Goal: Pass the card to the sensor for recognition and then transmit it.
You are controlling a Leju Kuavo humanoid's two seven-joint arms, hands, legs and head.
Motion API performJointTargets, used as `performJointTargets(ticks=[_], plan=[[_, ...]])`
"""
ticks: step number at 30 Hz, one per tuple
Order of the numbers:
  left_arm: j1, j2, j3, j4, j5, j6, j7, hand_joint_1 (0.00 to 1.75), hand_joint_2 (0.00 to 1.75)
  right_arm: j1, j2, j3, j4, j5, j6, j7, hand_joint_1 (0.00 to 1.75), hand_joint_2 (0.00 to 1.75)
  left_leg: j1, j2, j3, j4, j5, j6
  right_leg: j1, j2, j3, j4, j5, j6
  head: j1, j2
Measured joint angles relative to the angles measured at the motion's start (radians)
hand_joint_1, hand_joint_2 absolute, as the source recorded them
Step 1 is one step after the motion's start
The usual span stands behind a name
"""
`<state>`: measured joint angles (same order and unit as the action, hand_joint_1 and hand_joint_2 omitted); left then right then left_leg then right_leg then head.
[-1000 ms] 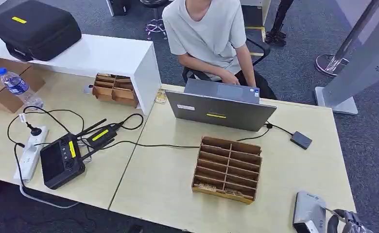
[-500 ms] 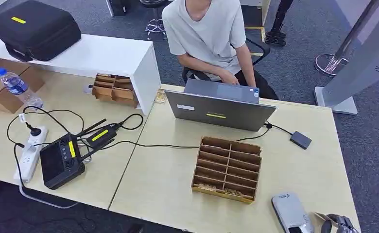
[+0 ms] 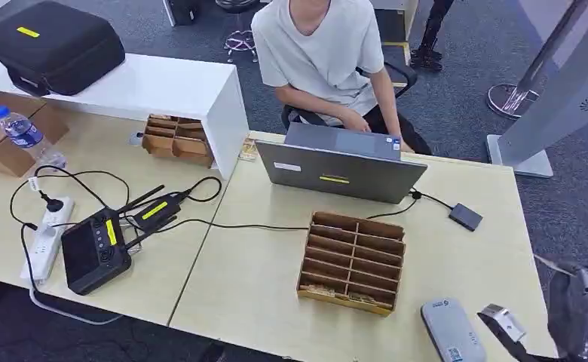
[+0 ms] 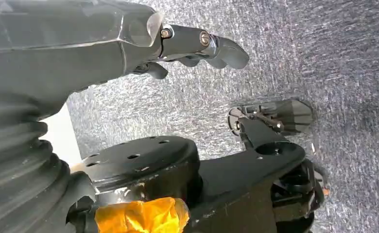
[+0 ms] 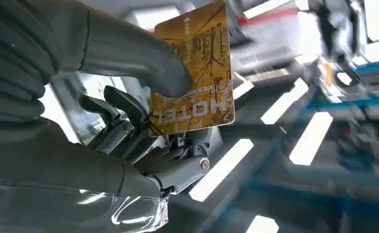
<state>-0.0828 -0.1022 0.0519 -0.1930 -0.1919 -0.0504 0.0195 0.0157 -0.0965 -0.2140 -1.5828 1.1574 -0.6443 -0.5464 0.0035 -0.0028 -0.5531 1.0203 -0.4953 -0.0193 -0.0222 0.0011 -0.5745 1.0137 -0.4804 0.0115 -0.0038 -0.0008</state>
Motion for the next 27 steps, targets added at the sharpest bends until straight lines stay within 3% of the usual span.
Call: performJointTargets(ticks=[3,7,10,15,20,27], plan=[[-0.005,-0.001,-0.001,0.0,-0.011,-0.003,0.002,0.0,1.75,-0.106,-0.005,-0.004,-0.023,0.014,0.0,-0.019,1.75,1.75,0.0,0.0,-0.001,0.0,0.001,-0.001,0.0,0.0,0.0,0.001,0.001,-0.001,0.0,0.0],[-0.014,-0.001,-0.004,0.0,-0.03,-0.013,0.008,0.0,1.75,-0.323,-0.045,0.054,0.043,0.093,0.001,0.094,1.75,1.75,0.0,0.004,-0.002,0.0,0.003,0.0,0.0,0.003,-0.001,0.002,0.004,-0.001,0.0,0.0],[-0.025,-0.002,-0.01,0.0,-0.044,-0.024,0.014,0.0,1.75,-0.526,-0.078,0.171,0.187,0.155,0.002,0.219,1.75,1.75,0.0,0.005,-0.002,0.001,0.006,0.0,0.0,0.005,-0.003,0.002,0.007,-0.001,0.0,0.0],[-0.032,-0.005,-0.026,0.0,-0.067,-0.044,0.026,0.0,1.75,-0.82,-0.084,0.385,0.484,0.245,0.002,0.35,1.75,1.75,0.0,0.003,-0.005,0.002,0.01,-0.001,0.0,0.004,-0.006,0.004,0.009,-0.001,0.0,0.0],[-0.045,-0.006,-0.037,0.0,-0.091,-0.061,0.033,0.0,1.75,-1.063,-0.02,0.571,0.809,0.341,0.012,0.468,1.75,1.75,0.0,0.001,-0.006,0.002,0.011,-0.002,0.0,0.002,-0.008,0.005,0.009,-0.002,0.0,0.0],[-0.054,-0.01,-0.053,0.0,-0.107,-0.075,0.039,0.0,1.75,-1.203,0.062,0.708,1.047,0.399,0.055,0.525,1.75,1.75,0.001,0.0,-0.008,0.002,0.011,-0.002,0.0,0.001,-0.01,0.005,0.009,-0.002,0.0,0.0]])
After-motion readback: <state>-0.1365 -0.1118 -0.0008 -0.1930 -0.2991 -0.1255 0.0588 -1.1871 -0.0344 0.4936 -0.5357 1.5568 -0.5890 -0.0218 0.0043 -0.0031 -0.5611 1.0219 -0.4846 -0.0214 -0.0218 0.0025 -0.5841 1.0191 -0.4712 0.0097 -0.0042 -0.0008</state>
